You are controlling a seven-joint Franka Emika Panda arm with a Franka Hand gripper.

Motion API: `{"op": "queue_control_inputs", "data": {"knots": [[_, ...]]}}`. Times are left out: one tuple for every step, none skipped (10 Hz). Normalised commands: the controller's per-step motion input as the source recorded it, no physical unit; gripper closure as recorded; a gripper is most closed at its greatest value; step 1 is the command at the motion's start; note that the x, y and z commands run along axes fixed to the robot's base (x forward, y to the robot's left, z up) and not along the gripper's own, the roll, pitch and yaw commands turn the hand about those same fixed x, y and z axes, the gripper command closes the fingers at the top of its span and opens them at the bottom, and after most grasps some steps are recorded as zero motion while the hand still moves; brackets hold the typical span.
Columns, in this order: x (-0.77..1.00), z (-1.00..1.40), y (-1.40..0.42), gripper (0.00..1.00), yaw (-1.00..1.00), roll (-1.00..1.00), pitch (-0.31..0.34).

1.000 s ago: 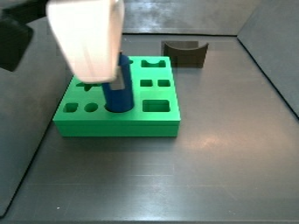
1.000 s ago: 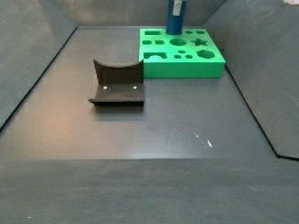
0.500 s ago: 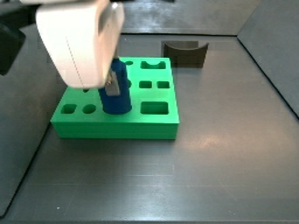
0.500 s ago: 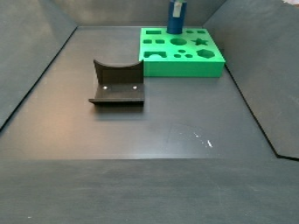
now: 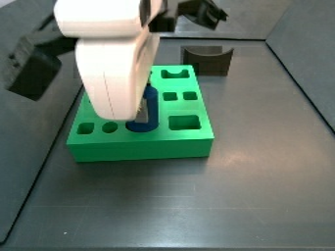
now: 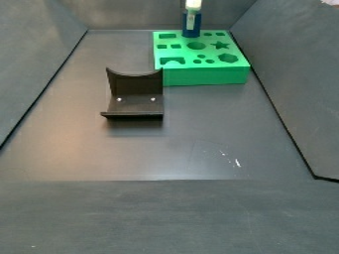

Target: Insert the oval object.

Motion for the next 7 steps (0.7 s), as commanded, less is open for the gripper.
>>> {"op": "queue_control_inputs", "data": {"knots": [[0.00,-0.34,0.00,1.00,0.00,0.09,0.000],[-0.03,-0.37,0.08,1.00,0.08,0.00,-0.127],[-0.07,-0.45,0.15,1.00,0.29,0.00,-0.230],[-0.05,-0.37,0.13,1.00,0.62,0.03,-0.267],[0.00,-0.23,0.00,1.00,0.28,0.00,-0.081],[-0.02,-0.07,0.00,1.00,0.00,-0.09,-0.060],[0.00,0.00,0.00,1.00,0.00,0.00,0.000]]}}
